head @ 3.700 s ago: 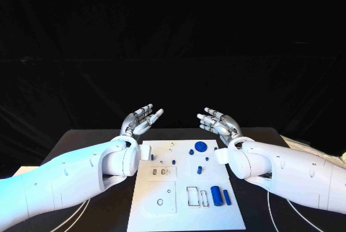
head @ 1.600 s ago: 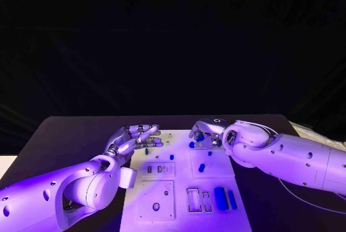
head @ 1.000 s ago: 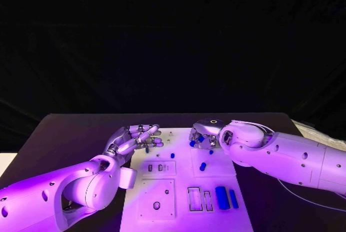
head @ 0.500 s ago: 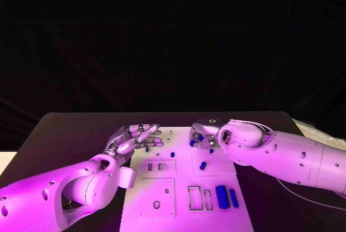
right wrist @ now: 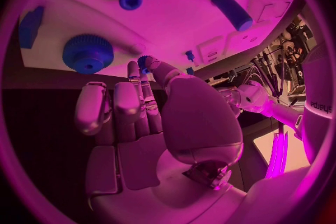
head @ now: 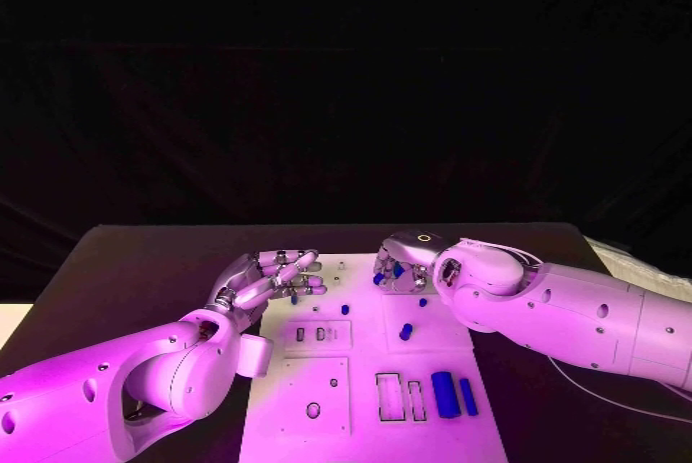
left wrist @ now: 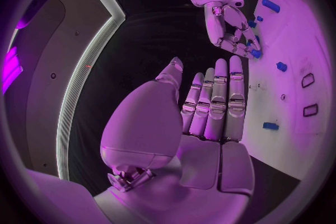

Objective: Assemble the parts on the task board

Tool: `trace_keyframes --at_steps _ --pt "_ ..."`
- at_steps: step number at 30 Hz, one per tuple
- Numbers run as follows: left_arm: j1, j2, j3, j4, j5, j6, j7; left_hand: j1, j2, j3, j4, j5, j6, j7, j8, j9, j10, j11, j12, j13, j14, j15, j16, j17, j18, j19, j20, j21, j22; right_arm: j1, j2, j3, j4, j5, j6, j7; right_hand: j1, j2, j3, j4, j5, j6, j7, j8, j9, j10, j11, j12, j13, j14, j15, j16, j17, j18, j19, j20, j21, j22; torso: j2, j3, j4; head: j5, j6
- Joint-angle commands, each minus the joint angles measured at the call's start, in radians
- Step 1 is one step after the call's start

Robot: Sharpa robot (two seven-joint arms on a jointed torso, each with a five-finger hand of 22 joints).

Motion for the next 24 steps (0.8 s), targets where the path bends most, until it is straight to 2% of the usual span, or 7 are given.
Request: trace_keyframes --at_steps 1,6,11,16,24 --pt "0.001 0.002 0.001 0.001 -0.002 0.021 0.003 0.002 0.011 0.002 -0.006 0.002 0.0 0.008 -0.006 -0.001 0.0 0.008 -0.005 -0.001 0.002 0.005 -0.005 0.001 0.009 0.005 -0.001 -0.007 -0.001 0.001 0.012 0.001 -0.002 0.022 -0.102 -0.031 0.002 0.014 0.005 0.006 0.003 0.007 -0.001 0.003 0.009 0.007 0.0 0.0 0.001 0.026 -0.007 0.005 0.0 -0.021 0.005 -0.003 0.003 0.001 0.002 -0.0007 0.0026 0.001 0.004" --pt "0.001 0.0 0.001 0.001 -0.002 0.023 0.002 0.002 0.011 0.002 -0.006 0.002 0.0 0.008 -0.006 -0.001 0.0 0.008 -0.005 -0.001 0.002 0.005 -0.005 0.001 0.009 0.005 -0.001 -0.007 -0.001 0.008 0.041 0.001 -0.023 0.026 -0.133 -0.047 0.001 0.012 0.008 0.01 -0.002 0.006 0.0 0.001 0.01 0.006 0.0 -0.002 0.001 0.025 -0.007 0.007 0.001 -0.021 0.005 -0.003 0.004 0.003 0.003 -0.0003 0.0022 0.005 0.004" --pt "0.001 -0.001 0.001 0.004 -0.002 0.028 0.0 0.004 0.013 0.002 -0.008 0.002 0.0 0.007 -0.006 -0.001 0.0 0.007 -0.006 -0.001 0.002 0.005 -0.006 0.002 0.009 0.005 0.0 -0.007 -0.001 0.015 0.075 0.001 -0.051 0.025 -0.143 -0.056 -0.001 0.008 0.01 0.015 -0.007 0.004 0.001 -0.001 0.011 0.005 0.001 -0.004 0.0 0.024 -0.006 0.009 0.002 -0.021 0.005 -0.003 0.005 0.004 0.004 -0.0012 0.003 0.005 0.006" --pt "0.001 -0.002 0.001 0.009 -0.002 0.029 0.0 0.004 0.013 0.002 -0.008 0.002 0.0 0.007 -0.006 -0.001 0.0 0.007 -0.006 -0.001 0.002 0.005 -0.006 0.002 0.009 0.005 0.0 -0.007 -0.001 0.017 0.117 0.001 -0.09 0.015 -0.146 -0.064 -0.005 0.006 0.011 0.021 -0.01 0.002 0.002 -0.003 0.012 0.004 0.002 -0.005 0.0 0.024 -0.005 0.012 0.004 -0.021 0.005 -0.003 0.007 0.005 0.006 -0.001 0.0034 0.013 0.012" --pt "0.001 -0.004 0.001 0.014 -0.002 0.03 -0.002 0.004 0.013 0.002 -0.008 0.002 0.0 0.007 -0.006 -0.001 0.0 0.007 -0.006 -0.001 0.002 0.005 -0.006 0.002 0.009 0.005 0.0 -0.007 -0.001 0.016 0.164 0.001 -0.127 0.0 -0.144 -0.067 -0.007 0.002 0.012 0.026 -0.013 0.0 0.003 -0.005 0.013 0.003 0.003 -0.006 0.0 0.024 -0.005 0.013 0.005 -0.021 0.004 -0.002 0.007 0.006 0.012 -0.0018 0.0107 0.009 0.014"
